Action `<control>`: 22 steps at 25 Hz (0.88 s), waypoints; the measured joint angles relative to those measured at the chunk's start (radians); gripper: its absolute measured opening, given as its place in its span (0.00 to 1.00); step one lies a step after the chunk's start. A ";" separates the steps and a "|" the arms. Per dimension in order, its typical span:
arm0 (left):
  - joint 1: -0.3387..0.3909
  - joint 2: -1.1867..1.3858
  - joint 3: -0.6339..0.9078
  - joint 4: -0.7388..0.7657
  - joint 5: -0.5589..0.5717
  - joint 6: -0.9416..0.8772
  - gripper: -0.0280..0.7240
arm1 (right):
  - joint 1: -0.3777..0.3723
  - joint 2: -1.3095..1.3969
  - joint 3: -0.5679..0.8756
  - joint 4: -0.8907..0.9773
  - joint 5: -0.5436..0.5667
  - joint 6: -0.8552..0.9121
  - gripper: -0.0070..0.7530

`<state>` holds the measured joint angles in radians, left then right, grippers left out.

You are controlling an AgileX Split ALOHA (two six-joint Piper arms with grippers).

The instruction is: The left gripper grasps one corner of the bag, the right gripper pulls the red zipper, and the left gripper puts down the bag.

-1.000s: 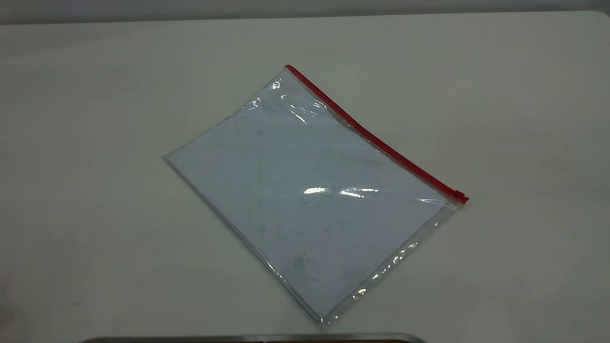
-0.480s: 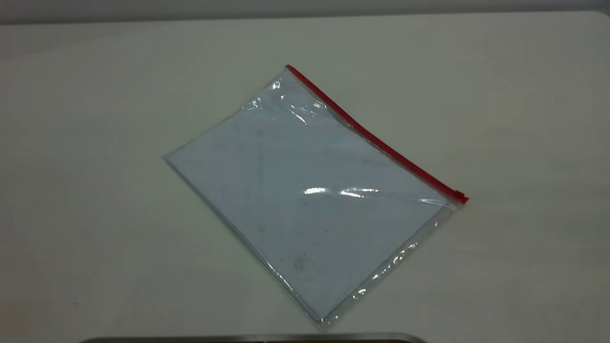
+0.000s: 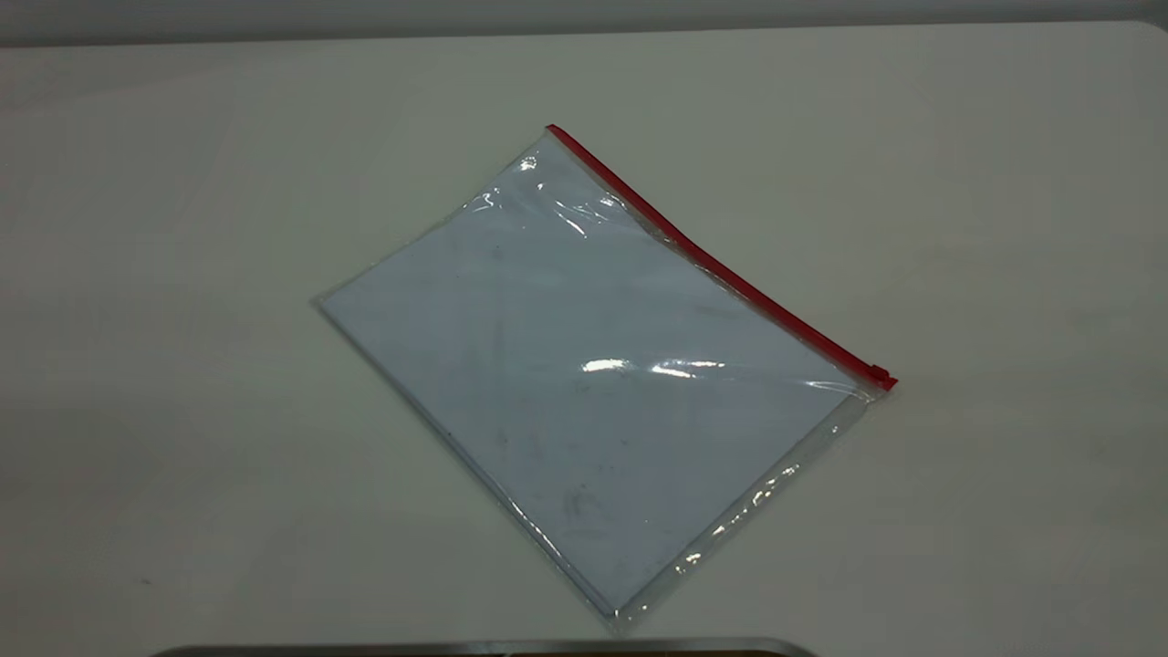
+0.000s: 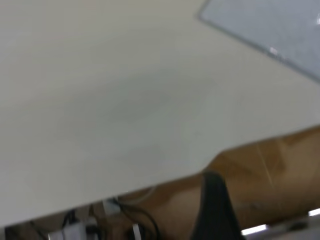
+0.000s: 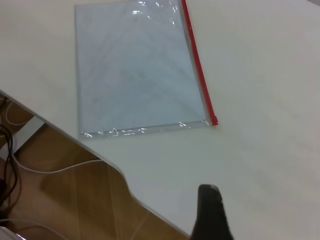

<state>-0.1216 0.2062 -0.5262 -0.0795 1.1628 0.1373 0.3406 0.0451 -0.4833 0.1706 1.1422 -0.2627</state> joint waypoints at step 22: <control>0.037 -0.042 0.038 0.000 -0.032 -0.005 0.82 | 0.000 0.000 0.000 0.001 -0.001 0.000 0.77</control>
<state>-0.0849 0.1645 -0.4883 -0.0795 1.1303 0.1322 0.3406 0.0451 -0.4833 0.1715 1.1413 -0.2627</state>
